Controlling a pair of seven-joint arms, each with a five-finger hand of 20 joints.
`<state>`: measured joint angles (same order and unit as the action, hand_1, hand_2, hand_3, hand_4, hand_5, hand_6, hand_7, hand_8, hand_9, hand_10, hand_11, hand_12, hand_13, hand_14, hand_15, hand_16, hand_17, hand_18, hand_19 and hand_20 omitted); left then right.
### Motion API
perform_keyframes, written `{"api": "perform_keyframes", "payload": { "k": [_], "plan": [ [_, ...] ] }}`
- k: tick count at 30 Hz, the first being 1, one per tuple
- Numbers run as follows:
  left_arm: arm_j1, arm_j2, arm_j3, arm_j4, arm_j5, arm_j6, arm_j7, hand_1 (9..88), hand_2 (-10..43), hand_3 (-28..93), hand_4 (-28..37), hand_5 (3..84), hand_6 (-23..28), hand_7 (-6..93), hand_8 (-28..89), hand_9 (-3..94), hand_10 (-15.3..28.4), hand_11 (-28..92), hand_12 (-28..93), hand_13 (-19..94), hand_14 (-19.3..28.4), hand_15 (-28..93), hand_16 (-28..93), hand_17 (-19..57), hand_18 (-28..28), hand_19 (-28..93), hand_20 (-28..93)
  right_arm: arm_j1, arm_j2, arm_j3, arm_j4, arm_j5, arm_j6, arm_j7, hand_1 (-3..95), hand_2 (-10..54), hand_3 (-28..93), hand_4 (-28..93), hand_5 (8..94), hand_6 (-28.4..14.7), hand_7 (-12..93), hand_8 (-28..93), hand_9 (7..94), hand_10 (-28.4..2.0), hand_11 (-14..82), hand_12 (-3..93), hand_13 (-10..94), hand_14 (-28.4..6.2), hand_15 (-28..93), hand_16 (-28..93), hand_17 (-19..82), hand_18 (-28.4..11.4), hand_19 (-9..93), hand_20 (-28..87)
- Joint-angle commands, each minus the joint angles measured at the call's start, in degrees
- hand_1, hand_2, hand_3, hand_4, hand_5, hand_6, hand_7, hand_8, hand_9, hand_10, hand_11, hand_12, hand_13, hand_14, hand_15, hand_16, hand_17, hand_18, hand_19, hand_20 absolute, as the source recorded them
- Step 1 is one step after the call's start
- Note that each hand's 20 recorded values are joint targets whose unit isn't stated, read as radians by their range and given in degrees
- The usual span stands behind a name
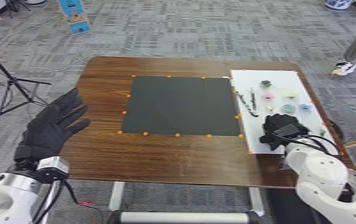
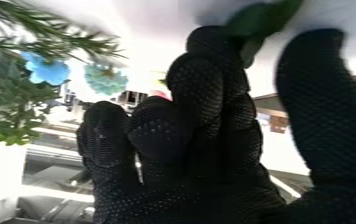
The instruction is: Arrange flowers
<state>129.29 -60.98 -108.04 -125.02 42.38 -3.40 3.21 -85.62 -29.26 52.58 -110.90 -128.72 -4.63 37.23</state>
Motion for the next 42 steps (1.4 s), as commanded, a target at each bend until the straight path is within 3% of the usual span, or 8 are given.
{"api": "perform_keyframes", "payload": {
  "k": [1, 4, 15, 29, 31, 34, 38, 42],
  "plan": [
    [-0.32, 0.19, 0.17, 0.07, -0.4, 0.09, -0.41, 25.3, -9.5, 68, -28.3, 24.5, 1.9, 16.5, -9, 20.0, 9.6, 13, 17, 17, 12.4, 13, 6, -11.4, 20.7, 39, 8, -4.2, -2.27, -6.59, 3.78, 2.76, -5.07, -1.7, 47.9, -9.5, 74, -28, 70.2, 1.5, 52, 9, 76.3, -9.5, 53.0, 45.8, 72, -7.5, 81, 36, 45, -19.0, 93, 64],
    [-0.28, 0.19, 0.21, 0.09, -0.42, 0.07, -0.51, 25.3, -9.5, 68, -28.3, 24.5, 1.9, 16.5, -9, 20.0, 9.6, 13, 17, 17, 12.4, 13, 6, -11.4, 20.7, 39, 8, -4.41, -2.23, -6.52, 3.42, 3.71, -4.48, -2.0, 47.8, -9.5, 77, -28, 71.0, 2.1, 52, 13, 77.3, -9.0, 53.0, 48.2, 72, -7.4, 81, 37, 46, -19.1, 93, 65],
    [-0.46, 0.59, -0.11, 0.03, -0.55, 0.37, -0.18, 25.4, -9.5, 68, -28.3, 24.6, 1.9, 16.3, -9, 20.1, 9.6, 13, 17, 17, 12.4, 13, 6, -11.3, 20.7, 39, 8, -3.65, -2.08, -4.53, 1.36, 2.91, 9.05, -3.95, 38.6, -9.5, 85, -11, 66.9, 1.3, 60, 27, 79.5, -8.6, 57.1, 52.2, 76, -7.0, 84, 39, 50, -19.6, 93, 71],
    [-0.51, 1.49, -2.87, -0.52, -0.31, 0.98, 2.48, 25.1, -9.5, 69, -28.3, 24.7, 1.9, 16.4, -9, 20.2, 9.6, 13, 17, 17, 12.4, 14, 6, -11.3, 20.7, 39, 8, 8.53, -6.0, -1.9, 0.43, 6.8, 16.88, -2.46, 37.8, -9.5, 84, -6, 67.4, 0.4, 60, 29, 80.8, -8.1, 58.1, 52.5, 78, -6.5, 83, 40, 53, -19.6, 93, 73],
    [-0.15, 1.87, -2.96, -0.58, 0.04, 2.35, 3.98, 25.1, -9.5, 69, -28.3, 24.7, 1.9, 16.4, -9, 20.3, 9.6, 14, 17, 17, 12.4, 14, 6, -11.3, 20.8, 39, 8, 12.07, -7.74, -4.38, 1.28, 6.86, 17.12, -2.9, 37.7, -9.5, 84, -6, 67.5, 0.3, 60, 29, 80.9, -8.1, 58.1, 52.5, 78, -6.4, 83, 40, 53, -19.5, 93, 73],
    [0.29, 2.11, -3.91, -0.76, -0.13, 2.13, 5.15, 25.1, -9.5, 69, -28.3, 25.1, 1.8, 16.6, -9, 20.8, 9.8, 14, 17, 17, 12.4, 14, 6, -11.3, 20.8, 39, 8, 18.01, -11.81, -9.52, 3.62, 7.66, 17.06, -4.41, 37.7, -9.5, 84, -5, 67.4, 0.1, 60, 30, 80.9, -8.1, 58.1, 52.6, 78, -6.4, 83, 40, 53, -19.4, 93, 73],
    [-0.68, 3.07, -3.94, -0.62, 0.02, 2.51, 5.79, 24.9, -9.5, 69, -28.3, 24.9, 1.6, 16.6, -9, 20.7, 9.7, 13, 17, 17, 12.2, 13, 6, -11.3, 20.9, 39, 8, 25.85, -19.27, -17.05, 9.18, 8.61, 17.56, -4.49, 37.6, -9.5, 84, -5, 67.4, 0.1, 60, 29, 80.9, -8.1, 58.1, 52.2, 78, -6.4, 83, 40, 53, -19.5, 93, 73],
    [-1.76, 4.27, -4.24, -0.4, 0.11, 1.3, 5.79, 24.6, -9.5, 68, -28.3, 24.2, 1.4, 16.2, -9, 20.1, 9.3, 13, 17, 17, 12.1, 13, 6, -11.3, 20.9, 39, 8, 30.52, -26.37, -21.46, 13.69, 10.79, 17.48, -3.27, 37.8, -9.5, 84, -5, 67.6, 0.2, 60, 29, 81.0, -8.1, 58.1, 52.0, 78, -6.5, 83, 40, 53, -19.5, 93, 73]
  ]
}}
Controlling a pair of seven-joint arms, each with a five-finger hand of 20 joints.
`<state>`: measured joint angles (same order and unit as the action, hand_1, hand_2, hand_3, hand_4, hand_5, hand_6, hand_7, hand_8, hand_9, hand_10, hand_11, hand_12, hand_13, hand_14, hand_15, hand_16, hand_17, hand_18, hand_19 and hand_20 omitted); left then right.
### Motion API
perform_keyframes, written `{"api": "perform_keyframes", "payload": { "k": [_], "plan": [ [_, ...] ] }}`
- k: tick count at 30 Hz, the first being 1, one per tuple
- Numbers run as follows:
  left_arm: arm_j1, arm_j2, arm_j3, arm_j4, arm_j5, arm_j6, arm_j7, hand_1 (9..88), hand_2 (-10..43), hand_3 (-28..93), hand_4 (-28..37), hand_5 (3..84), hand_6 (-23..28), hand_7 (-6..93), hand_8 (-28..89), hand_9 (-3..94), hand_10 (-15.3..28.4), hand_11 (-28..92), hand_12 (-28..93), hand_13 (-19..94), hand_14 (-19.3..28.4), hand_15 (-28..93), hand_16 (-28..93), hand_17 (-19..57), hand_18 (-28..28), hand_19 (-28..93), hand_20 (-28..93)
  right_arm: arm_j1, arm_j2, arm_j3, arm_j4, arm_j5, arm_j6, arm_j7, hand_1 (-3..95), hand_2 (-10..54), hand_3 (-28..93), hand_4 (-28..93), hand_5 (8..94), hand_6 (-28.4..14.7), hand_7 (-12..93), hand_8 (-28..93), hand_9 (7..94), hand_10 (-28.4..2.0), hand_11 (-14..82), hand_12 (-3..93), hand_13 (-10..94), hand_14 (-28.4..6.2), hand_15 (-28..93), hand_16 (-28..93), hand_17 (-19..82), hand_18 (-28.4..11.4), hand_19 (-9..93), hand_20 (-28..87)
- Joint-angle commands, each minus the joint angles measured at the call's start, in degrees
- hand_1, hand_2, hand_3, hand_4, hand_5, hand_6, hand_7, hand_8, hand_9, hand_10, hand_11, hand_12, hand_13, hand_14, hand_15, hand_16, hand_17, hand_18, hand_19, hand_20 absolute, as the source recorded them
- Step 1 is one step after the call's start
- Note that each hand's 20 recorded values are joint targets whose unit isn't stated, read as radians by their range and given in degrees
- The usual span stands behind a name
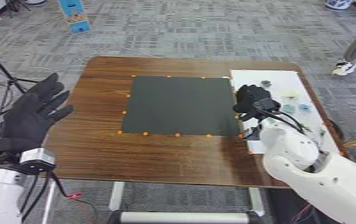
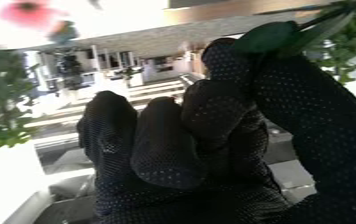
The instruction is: Arrange flowers
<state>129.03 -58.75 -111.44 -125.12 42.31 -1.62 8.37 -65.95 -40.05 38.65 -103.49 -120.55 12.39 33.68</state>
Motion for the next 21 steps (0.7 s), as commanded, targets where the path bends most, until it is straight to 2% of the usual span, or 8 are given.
{"api": "perform_keyframes", "payload": {
  "k": [1, 7, 8, 13, 14, 17, 19, 21],
  "plan": [
    [-1.61, 2.26, -1.08, -0.35, 0.12, -0.79, 0.41, 24.6, -9.5, 68, -28.3, 24.1, 1.4, 16.2, -9, 20.1, 9.3, 13, 17, 17, 12.1, 13, 6, -11.2, 20.8, 39, 8, 11.49, -17.07, -8.26, 6.93, 2.6, 0.06, 0.54, 37.8, -9.5, 84, -5, 67.6, 0.3, 60, 29, 81.1, -8.1, 58.1, 52.0, 78, -6.5, 83, 40, 53, -19.5, 93, 73],
    [-2.6, 3.21, -1.24, -0.32, 0.1, -0.91, 1.1, 24.1, -9.5, 68, -28.3, 24.1, 1.4, 15.9, -9, 20.0, 9.3, 12, 17, 17, 12.0, 12, 6, -11.2, 20.8, 38, 8, 14.76, -24.21, -13.06, 9.54, 2.22, -1.92, 1.62, 37.6, -9.5, 83, -4, 68.0, 0.3, 60, 30, 81.2, -8.0, 57.9, 52.2, 79, -6.5, 83, 40, 54, -19.6, 93, 73],
    [-3.6, 3.63, -0.56, 0.08, 0.12, -0.73, 1.06, 24.1, -9.5, 68, -28.3, 24.2, 1.4, 15.9, -9, 20.0, 9.3, 12, 17, 17, 12.0, 12, 6, -11.2, 20.8, 38, 8, 15.09, -25.29, -13.42, 10.4, 2.04, -2.33, 1.86, 37.7, -9.5, 83, -4, 68.0, 0.3, 60, 30, 81.3, -7.9, 57.8, 52.2, 79, -6.5, 83, 40, 54, -19.6, 93, 73],
    [-5.82, 4.44, 1.35, 0.71, -0.06, 0.15, 1.8, 24.2, -9.5, 68, -28.3, 24.4, 1.5, 16.0, -9, 20.3, 9.4, 13, 18, 17, 12.1, 12, 6, -11.2, 20.9, 38, 8, 15.87, -29.77, -15.48, 13.68, 2.4, -4.33, 4.95, 37.6, -9.5, 83, -4, 68.2, 0.5, 60, 30, 81.6, -7.7, 57.7, 52.1, 79, -6.2, 83, 40, 54, -19.5, 93, 73],
    [-6.0, 4.59, 1.73, 0.73, 0.06, 0.16, 2.41, 24.2, -9.5, 68, -28.3, 24.5, 1.5, 16.0, -9, 20.3, 9.4, 13, 18, 17, 12.1, 12, 6, -11.2, 20.9, 38, 8, 16.53, -30.54, -16.54, 14.98, 2.88, -4.09, 5.2, 37.6, -9.5, 83, -4, 68.2, 0.5, 60, 30, 81.7, -7.7, 57.7, 52.2, 80, -6.2, 83, 40, 55, -19.5, 93, 73],
    [-8.06, 5.14, 3.1, 1.29, 0.16, -0.35, 2.5, 24.2, -9.5, 68, -28.3, 24.7, 1.6, 16.1, -9, 20.5, 9.4, 13, 18, 17, 12.0, 12, 6, -11.1, 20.9, 38, 8, 17.35, -33.5, -17.05, 19.9, 3.96, -5.77, 5.07, 37.6, -9.5, 83, -4, 68.3, 0.6, 59, 30, 82.0, -7.6, 57.6, 52.0, 80, -6.2, 83, 40, 55, -19.4, 93, 73],
    [-9.84, 5.89, 4.51, 2.03, 0.31, -0.29, 2.66, 24.2, -9.5, 68, -28.3, 24.8, 1.6, 16.2, -9, 20.5, 9.5, 13, 17, 17, 12.1, 12, 6, -11.1, 21.0, 38, 8, 17.89, -35.1, -17.4, 23.1, 5.16, -6.04, 5.53, 37.7, -9.5, 83, -5, 68.4, 0.6, 59, 30, 82.0, -7.7, 57.6, 52.0, 80, -6.2, 83, 40, 55, -19.3, 93, 73],
    [-9.83, 5.93, 4.78, 1.86, 0.32, -0.22, 2.98, 24.3, -9.5, 68, -28.3, 24.8, 1.6, 16.1, -9, 20.6, 9.5, 13, 17, 17, 12.1, 12, 6, -11.1, 21.0, 38, 8, 17.93, -36.38, -17.4, 24.7, 6.4, -6.59, 6.37, 37.8, -9.5, 83, -5, 68.4, 0.6, 59, 30, 82.0, -7.7, 57.6, 52.0, 80, -6.1, 83, 40, 55, -19.4, 93, 73]
  ]
}}
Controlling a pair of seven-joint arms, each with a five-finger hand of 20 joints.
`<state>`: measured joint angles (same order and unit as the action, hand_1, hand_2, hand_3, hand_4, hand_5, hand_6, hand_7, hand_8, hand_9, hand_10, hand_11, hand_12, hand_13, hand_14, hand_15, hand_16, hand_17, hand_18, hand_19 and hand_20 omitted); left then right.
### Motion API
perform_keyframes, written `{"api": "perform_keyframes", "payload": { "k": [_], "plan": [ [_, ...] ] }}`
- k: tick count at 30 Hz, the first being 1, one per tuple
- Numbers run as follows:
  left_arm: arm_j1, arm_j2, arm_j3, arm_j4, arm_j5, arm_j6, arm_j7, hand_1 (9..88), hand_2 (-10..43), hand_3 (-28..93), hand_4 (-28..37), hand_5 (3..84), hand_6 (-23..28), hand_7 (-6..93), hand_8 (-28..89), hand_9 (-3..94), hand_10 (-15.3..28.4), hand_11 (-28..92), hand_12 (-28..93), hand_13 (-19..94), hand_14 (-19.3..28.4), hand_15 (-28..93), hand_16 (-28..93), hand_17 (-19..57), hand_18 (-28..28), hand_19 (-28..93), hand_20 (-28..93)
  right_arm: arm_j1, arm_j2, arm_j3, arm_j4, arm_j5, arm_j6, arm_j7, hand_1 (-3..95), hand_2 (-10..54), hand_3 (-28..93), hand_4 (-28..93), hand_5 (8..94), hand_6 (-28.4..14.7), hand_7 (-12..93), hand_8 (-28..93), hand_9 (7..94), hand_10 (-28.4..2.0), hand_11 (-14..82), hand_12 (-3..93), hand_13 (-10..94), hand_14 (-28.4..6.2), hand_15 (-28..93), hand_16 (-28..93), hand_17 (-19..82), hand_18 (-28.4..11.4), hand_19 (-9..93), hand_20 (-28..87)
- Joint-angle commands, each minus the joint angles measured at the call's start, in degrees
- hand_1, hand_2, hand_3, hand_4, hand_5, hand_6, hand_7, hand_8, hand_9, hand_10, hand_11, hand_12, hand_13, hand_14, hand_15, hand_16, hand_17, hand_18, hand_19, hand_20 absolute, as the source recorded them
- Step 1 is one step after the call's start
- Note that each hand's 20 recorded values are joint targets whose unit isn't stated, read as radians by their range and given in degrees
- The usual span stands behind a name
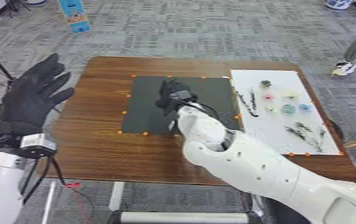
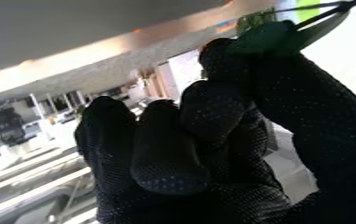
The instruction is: Arrange flowers
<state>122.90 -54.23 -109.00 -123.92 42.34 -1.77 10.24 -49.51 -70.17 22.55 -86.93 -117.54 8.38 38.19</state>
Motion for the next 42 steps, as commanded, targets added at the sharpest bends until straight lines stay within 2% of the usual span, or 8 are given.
{"api": "perform_keyframes", "payload": {
  "k": [1, 6, 16, 18, 21, 28, 35, 42],
  "plan": [
    [-4.05, 1.48, 2.61, 0.74, 0.24, -0.27, 1.02, 24.3, -9.5, 68, -28.3, 24.8, 1.6, 16.1, -9, 20.6, 9.5, 13, 17, 17, 12.0, 12, 6, -11.1, 21.0, 38, 8, 1.99, -6.64, -2.03, 8.88, 4.15, -2.13, 2.61, 37.8, -9.5, 83, -5, 68.5, 0.6, 59, 30, 82.2, -7.7, 57.5, 51.8, 80, -6.1, 83, 40, 55, -19.4, 93, 73],
    [-5.4, 1.92, 4.21, 1.29, 0.09, -0.88, 0.66, 24.3, -9.5, 68, -28.3, 24.9, 1.6, 16.2, -9, 20.8, 9.5, 13, 17, 18, 12.0, 12, 6, -11.2, 21.0, 38, 8, 3.01, -8.7, -3.29, 12.33, 4.87, -2.57, 4.52, 38.0, -9.5, 83, -6, 69.0, 0.6, 58, 29, 82.4, -7.7, 57.3, 51.4, 80, -6.0, 83, 40, 56, -19.3, 93, 73],
    [-6.06, 2.18, 4.86, 1.63, -0.02, -1.43, 0.19, 24.3, -9.5, 68, -28.3, 25.1, 1.7, 16.2, -9, 21.0, 9.7, 13, 17, 18, 12.1, 12, 6, -11.1, 21.0, 38, 8, 2.61, -9.53, -4.53, 12.05, 5.7, -2.0, 4.87, 38.2, -9.5, 83, -6, 69.6, 0.8, 58, 29, 82.8, -7.7, 56.8, 50.9, 81, -5.6, 82, 40, 56, -19.4, 93, 73],
    [-6.85, 2.42, 5.4, 1.98, -0.03, -1.91, -0.39, 24.2, -9.5, 68, -28.3, 25.1, 1.7, 16.1, -9, 21.0, 9.7, 13, 17, 18, 12.0, 12, 6, -11.1, 21.0, 38, 8, 2.35, -9.88, -4.49, 11.89, 6.11, -1.15, 5.14, 38.2, -9.5, 83, -6, 69.7, 0.8, 57, 29, 82.8, -7.7, 56.8, 50.8, 81, -5.6, 82, 40, 56, -19.3, 93, 73],
    [-9.04, 3.13, 6.9, 2.99, -0.23, -2.42, -1.33, 24.3, -9.5, 68, -28.3, 25.0, 1.6, 16.2, -9, 20.9, 9.6, 13, 17, 18, 12.0, 12, 6, -11.1, 21.0, 38, 8, 1.83, -10.38, -4.32, 11.28, 6.4, 0.74, 5.7, 38.3, -9.5, 83, -6, 69.8, 0.7, 57, 29, 82.8, -7.7, 56.6, 50.7, 81, -5.7, 82, 41, 56, -19.3, 93, 73],
    [-13.22, 3.61, 10.23, 4.83, -0.69, -3.94, -3.33, 24.1, -9.5, 68, -28.3, 25.2, 1.6, 16.2, -9, 21.0, 9.6, 13, 17, 18, 12.1, 12, 6, -11.0, 21.0, 38, 9, 0.9, -11.72, -3.84, 11.63, 6.41, 4.18, 6.96, 38.2, -9.5, 83, -6, 70.1, 0.8, 57, 29, 83.1, -7.6, 56.4, 50.8, 81, -5.6, 82, 41, 57, -19.2, 93, 73],
    [-14.04, 3.5, 10.9, 5.19, -0.78, -4.47, -3.86, 24.3, -9.5, 68, -28.3, 25.2, 1.7, 15.9, -9, 21.1, 9.6, 12, 17, 18, 12.1, 12, 6, -11.0, 21.0, 38, 8, 0.58, -11.94, -3.97, 11.03, 7.23, 8.12, 7.23, 38.3, -9.5, 83, -6, 70.3, 0.8, 57, 29, 83.2, -7.6, 56.3, 50.9, 81, -5.6, 82, 41, 57, -19.1, 93, 73],
    [-14.45, 3.46, 11.32, 5.36, -0.91, -4.53, -4.31, 24.3, -9.5, 68, -28.3, 25.2, 1.6, 16.1, -9, 21.1, 9.6, 12, 17, 18, 12.1, 12, 6, -11.0, 21.0, 38, 9, 0.18, -12.22, -5.1, 12.42, 7.5, 6.44, 6.42, 39.4, -9.5, 82, -9, 70.0, 0.9, 57, 27, 82.6, -7.6, 55.7, 50.4, 80, -5.5, 81, 41, 56, -19.2, 93, 73]
  ]
}}
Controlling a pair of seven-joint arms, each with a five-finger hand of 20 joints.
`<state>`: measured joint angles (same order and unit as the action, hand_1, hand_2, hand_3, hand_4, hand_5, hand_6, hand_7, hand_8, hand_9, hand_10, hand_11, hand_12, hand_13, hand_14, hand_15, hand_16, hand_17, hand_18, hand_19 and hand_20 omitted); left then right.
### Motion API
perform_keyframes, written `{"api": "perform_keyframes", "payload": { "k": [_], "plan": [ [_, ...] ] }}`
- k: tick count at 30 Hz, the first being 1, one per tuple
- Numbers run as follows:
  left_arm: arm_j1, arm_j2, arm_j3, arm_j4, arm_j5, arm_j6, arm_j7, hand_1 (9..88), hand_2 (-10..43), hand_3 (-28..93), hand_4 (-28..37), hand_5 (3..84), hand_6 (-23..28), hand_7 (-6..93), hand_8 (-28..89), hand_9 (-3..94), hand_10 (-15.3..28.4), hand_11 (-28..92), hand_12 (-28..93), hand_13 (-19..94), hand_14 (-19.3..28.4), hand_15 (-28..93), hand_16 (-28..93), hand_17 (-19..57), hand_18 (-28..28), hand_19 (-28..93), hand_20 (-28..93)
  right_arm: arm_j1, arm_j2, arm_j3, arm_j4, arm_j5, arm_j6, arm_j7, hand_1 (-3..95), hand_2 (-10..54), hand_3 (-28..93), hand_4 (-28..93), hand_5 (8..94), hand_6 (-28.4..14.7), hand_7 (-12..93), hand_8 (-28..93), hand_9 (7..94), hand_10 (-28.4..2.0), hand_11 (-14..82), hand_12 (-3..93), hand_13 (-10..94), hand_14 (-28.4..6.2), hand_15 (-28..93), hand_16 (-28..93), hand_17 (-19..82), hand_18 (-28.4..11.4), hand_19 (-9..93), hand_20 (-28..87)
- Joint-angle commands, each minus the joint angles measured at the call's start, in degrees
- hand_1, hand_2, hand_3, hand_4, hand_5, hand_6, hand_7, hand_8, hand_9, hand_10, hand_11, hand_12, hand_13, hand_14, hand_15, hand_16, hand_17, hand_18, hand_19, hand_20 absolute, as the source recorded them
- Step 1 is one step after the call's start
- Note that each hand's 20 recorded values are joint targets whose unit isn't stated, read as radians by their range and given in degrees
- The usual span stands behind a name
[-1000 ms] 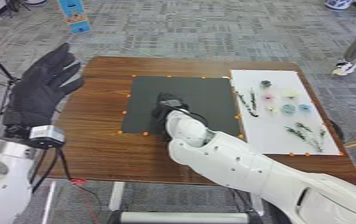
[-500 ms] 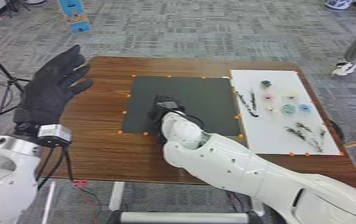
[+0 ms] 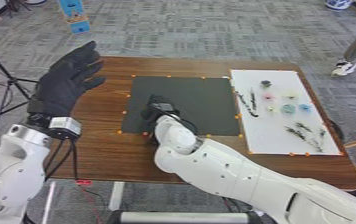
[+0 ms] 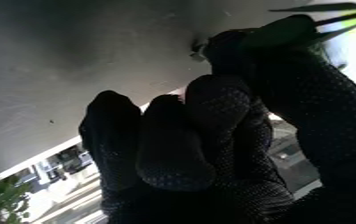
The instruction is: Arrange flowers
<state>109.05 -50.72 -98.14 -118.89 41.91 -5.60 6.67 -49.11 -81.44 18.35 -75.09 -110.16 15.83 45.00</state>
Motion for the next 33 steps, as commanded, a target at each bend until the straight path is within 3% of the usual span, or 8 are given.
{"api": "perform_keyframes", "payload": {
  "k": [1, 11, 19, 20, 22, 24, 28, 33],
  "plan": [
    [-0.92, -0.04, 0.68, 0.52, -0.47, -0.89, -0.83, 24.3, -9.5, 68, -28.3, 25.2, 1.6, 16.2, -9, 21.1, 9.7, 12, 17, 18, 12.1, 12, 6, -10.9, 21.0, 38, 9, -0.45, -1.04, -0.84, 1.08, -0.18, -1.16, -0.67, 39.6, -9.5, 82, -9, 69.9, 1.1, 56, 27, 82.5, -7.6, 55.4, 50.3, 80, -5.5, 81, 41, 56, -19.1, 93, 73],
    [-0.19, -0.38, 0.13, 0.35, -0.55, -0.77, -0.91, 24.3, -9.5, 68, -28.3, 25.3, 1.6, 16.1, -9, 21.2, 9.7, 12, 17, 18, 12.0, 12, 6, -11.0, 21.0, 38, 9, -1.37, -1.09, 0.22, 1.75, 0.4, -5.15, -1.0, 39.7, -9.5, 81, -16, 69.3, 2.1, 56, 21, 82.2, -8.1, 53.9, 48.2, 79, -5.7, 80, 41, 54, -18.6, 93, 71],
    [-0.37, -0.46, 0.23, 0.36, -0.56, -1.12, -1.27, 24.4, -9.5, 68, -28.3, 25.3, 1.7, 16.1, -9, 21.2, 9.7, 12, 17, 18, 12.1, 12, 6, -11.0, 21.0, 38, 8, -1.25, -0.77, 1.1, 0.85, 1.23, -6.16, -1.23, 31.6, -9.5, 78, -25, 71.9, 1.0, 50, 18, 82.4, -8.6, 54.8, 41.8, 79, -5.7, 80, 41, 54, -18.7, 93, 70],
    [-0.21, -0.51, 0.11, 0.3, -0.58, -1.11, -1.35, 24.4, -9.5, 68, -28.3, 25.3, 1.7, 16.1, -9, 21.2, 9.7, 12, 17, 18, 12.1, 12, 6, -11.0, 21.0, 38, 8, -1.29, -0.73, 1.3, 0.82, 1.17, -6.32, -1.28, 30.0, -9.5, 79, -26, 72.4, 0.6, 49, 16, 82.4, -8.6, 54.6, 41.8, 79, -5.7, 80, 40, 54, -18.7, 93, 70],
    [0.21, -0.61, -0.23, 0.12, -0.51, -1.0, -1.24, 24.4, -9.5, 68, -28.3, 25.3, 1.7, 16.1, -9, 21.2, 9.7, 12, 17, 18, 12.1, 12, 6, -11.0, 21.0, 38, 8, -0.92, -0.61, 1.41, 0.78, 0.82, -7.43, -1.22, 26.6, -9.5, 80, -27, 73.4, 0.0, 50, -4, 82.5, -8.6, 54.5, 41.5, 79, -5.6, 80, 40, 55, -18.8, 93, 70],
    [0.27, -0.6, -0.24, 0.11, -0.53, -0.87, -1.12, 24.4, -9.5, 68, -28.3, 25.3, 1.6, 16.2, -9, 21.2, 9.6, 12, 17, 18, 12.1, 12, 6, -11.0, 21.0, 38, 8, -0.54, -0.32, 1.3, 0.77, 0.09, -7.99, -1.09, 24.0, -9.5, 79, -28, 73.8, -0.2, 50, -11, 82.7, -8.7, 54.2, 41.4, 79, -5.6, 80, 40, 55, -18.7, 93, 70],
    [2.78, -1.21, -1.89, -1.06, -0.29, 0.42, 0.11, 24.4, -9.5, 68, -28.3, 25.3, 1.6, 16.2, -9, 21.2, 9.7, 12, 17, 18, 12.1, 12, 6, -11.0, 21.0, 38, 8, 0.96, 0.76, 0.74, 0.12, -3.23, -10.46, -1.93, 20.0, -9.5, 78, -28, 73.4, -0.6, 48, -11, 82.8, -8.8, 53.6, 41.5, 79, -5.5, 79, 41, 55, -18.8, 93, 70],
    [8.36, -3.24, -5.76, -3.55, 0.28, 2.06, 2.58, 24.3, -9.5, 68, -28.3, 25.3, 1.6, 16.2, -9, 21.2, 9.7, 12, 17, 18, 12.1, 12, 6, -11.0, 21.0, 38, 8, 4.17, 3.78, 0.21, -2.77, -6.7, -15.72, -3.99, 17.7, -9.5, 77, -28, 72.7, -1.0, 47, -11, 82.7, -8.9, 53.3, 41.6, 79, -5.6, 79, 41, 55, -18.8, 93, 70]
  ]
}}
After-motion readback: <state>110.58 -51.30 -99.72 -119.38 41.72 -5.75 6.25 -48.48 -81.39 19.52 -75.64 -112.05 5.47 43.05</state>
